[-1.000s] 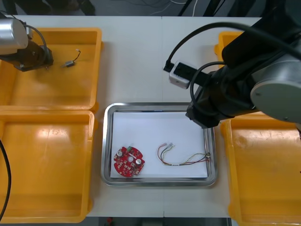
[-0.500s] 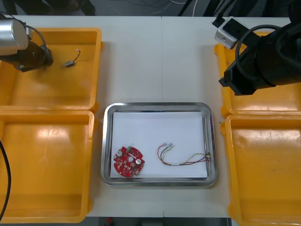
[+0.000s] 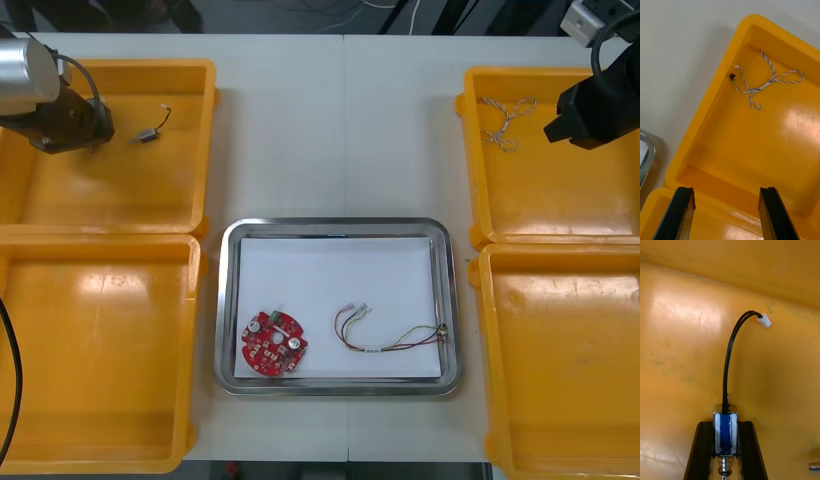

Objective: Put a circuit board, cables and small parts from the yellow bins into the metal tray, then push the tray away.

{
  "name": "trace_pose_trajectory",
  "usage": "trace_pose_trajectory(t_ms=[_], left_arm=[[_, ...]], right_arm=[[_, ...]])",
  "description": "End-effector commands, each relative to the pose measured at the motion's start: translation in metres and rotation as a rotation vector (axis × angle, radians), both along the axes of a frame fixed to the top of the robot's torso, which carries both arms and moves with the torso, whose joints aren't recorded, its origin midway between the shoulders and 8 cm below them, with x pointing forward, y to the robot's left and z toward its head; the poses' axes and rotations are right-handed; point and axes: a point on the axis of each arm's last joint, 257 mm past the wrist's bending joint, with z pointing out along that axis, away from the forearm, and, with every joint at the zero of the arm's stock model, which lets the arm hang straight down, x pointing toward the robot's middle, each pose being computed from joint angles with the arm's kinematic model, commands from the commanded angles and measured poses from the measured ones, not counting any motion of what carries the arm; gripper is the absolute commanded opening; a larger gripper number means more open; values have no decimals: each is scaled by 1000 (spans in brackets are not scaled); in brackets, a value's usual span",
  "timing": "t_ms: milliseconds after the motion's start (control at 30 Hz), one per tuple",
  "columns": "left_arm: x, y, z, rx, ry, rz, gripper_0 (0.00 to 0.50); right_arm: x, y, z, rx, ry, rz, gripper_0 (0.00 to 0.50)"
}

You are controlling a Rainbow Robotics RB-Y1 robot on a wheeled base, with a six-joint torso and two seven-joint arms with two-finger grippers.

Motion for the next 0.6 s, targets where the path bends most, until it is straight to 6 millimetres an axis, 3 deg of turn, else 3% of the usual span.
trace_pose_trajectory(t_ms=[33, 267, 600], left_arm=[[-9, 9, 17, 64, 39, -61, 0], [-27, 19, 38, 84, 99, -64, 0], [-59, 18, 66, 135, 177, -90, 0]], right_arm=[[20, -26, 45, 34, -58, -120, 500], [34, -48, 32, 68, 22, -223, 500], [67, -45, 20, 110, 44, -303, 500]])
